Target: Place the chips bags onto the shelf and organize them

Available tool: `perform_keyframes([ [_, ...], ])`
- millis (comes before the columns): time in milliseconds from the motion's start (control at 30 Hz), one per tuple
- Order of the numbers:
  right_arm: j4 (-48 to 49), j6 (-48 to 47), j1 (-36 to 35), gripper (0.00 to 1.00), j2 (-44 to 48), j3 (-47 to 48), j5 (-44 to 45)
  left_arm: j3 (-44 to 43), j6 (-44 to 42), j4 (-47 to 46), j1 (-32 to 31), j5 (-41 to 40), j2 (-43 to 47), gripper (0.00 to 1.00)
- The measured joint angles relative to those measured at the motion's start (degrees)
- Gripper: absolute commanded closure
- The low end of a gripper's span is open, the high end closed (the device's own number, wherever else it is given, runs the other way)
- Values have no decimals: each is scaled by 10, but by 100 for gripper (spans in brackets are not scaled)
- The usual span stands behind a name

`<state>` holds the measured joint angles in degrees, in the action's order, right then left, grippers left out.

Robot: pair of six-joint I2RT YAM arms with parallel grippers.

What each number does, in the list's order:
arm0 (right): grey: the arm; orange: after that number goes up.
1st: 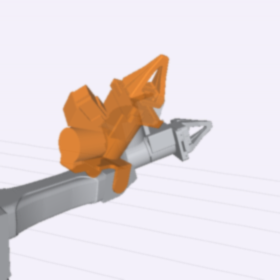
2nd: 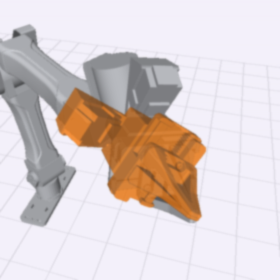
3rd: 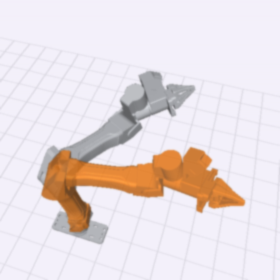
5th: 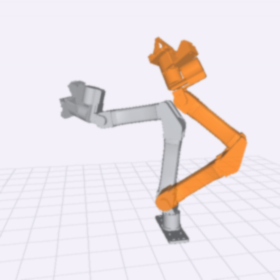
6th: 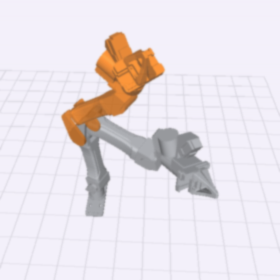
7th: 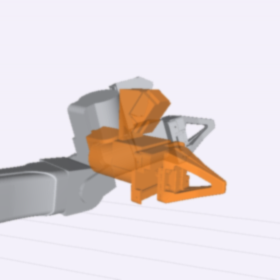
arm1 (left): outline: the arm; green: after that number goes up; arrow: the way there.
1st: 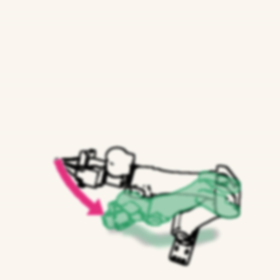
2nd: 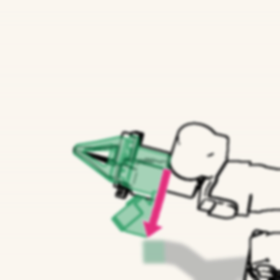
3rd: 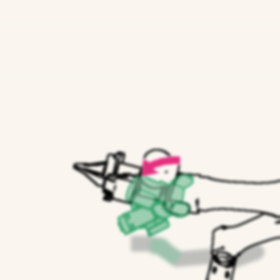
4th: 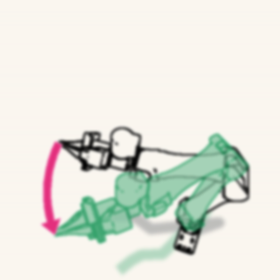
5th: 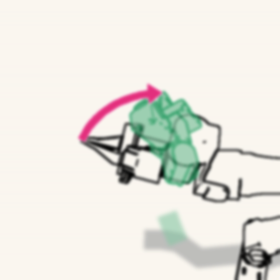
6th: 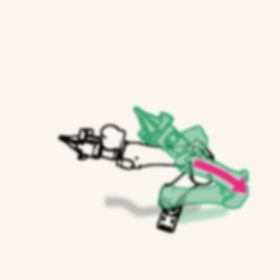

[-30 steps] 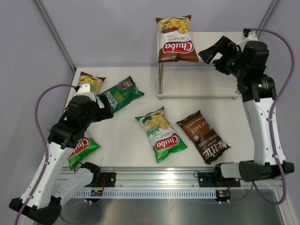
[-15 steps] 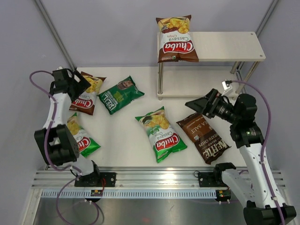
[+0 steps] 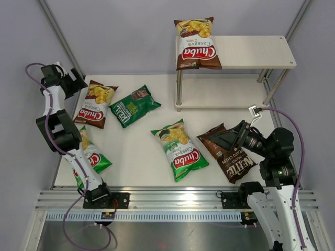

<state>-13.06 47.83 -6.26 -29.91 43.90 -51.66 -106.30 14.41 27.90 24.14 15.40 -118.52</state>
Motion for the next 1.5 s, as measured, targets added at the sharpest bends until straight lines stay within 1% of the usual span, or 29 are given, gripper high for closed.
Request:
perform_keyframes([
  [100, 0, -1, -1, 1, -2, -2, -18, 3, -32, 12, 21, 47, -16, 1],
  [333, -14, -22, -4, 0, -6, 10, -36, 3, -99, 67, 35, 86, -66, 2],
  [433, -14, -27, -4, 1, -5, 11, -40, 3, -118, 85, 40, 121, -89, 7],
  [467, -14, -26, -4, 1, -5, 11, -40, 3, -121, 85, 41, 136, -95, 14],
  [533, -13, -26, -4, 0, -5, 11, -42, 3, -125, 84, 44, 168, -103, 18],
  [567, -12, -26, -4, 1, -5, 11, -45, 3, -125, 84, 44, 180, -105, 24],
  [600, -11, -26, -4, 1, -5, 11, -46, 3, -127, 84, 45, 194, -107, 28],
  [667, -8, -26, -4, 1, -5, 11, -46, 3, -127, 83, 48, 221, -110, 40],
  [700, -5, -25, -4, 1, -5, 11, -46, 4, -127, 82, 49, 233, -110, 48],
  [733, -2, -24, -4, 1, -5, 11, -46, 6, -125, 79, 49, 246, -110, 51],
  [800, 5, -20, -4, 0, -5, 11, -46, 10, -115, 69, 49, 266, -110, 64],
  [867, 13, -15, -4, 1, -5, 11, -46, 22, -102, 47, 49, 285, -104, 73],
  [900, 15, -15, -4, 0, -6, 11, -46, 33, -93, 37, 50, 292, -96, 75],
  [933, 16, -14, -4, 1, -6, 11, -46, 45, -83, 27, 49, 294, -85, 78],
  [1000, 17, -13, -4, 0, -6, 11, -46, 71, -63, 8, 49, 291, -62, 79],
  [1067, 17, -12, -4, 1, -6, 11, -46, 97, -42, -15, 47, 280, -43, 85],
  [1133, 17, -11, -4, 1, -6, 11, -45, 117, -19, -36, 45, 262, -29, 94],
  [1267, 17, -11, -4, 0, -11, 11, -45, 168, 43, -89, 43, 216, 8, 96],
  [1367, 17, -11, -4, 1, -20, 11, -43, 218, 92, -136, 43, 182, 49, 100],
  [1500, 17, -11, -4, 1, -31, 11, -33, 271, 158, -179, 44, 141, 112, 100],
])
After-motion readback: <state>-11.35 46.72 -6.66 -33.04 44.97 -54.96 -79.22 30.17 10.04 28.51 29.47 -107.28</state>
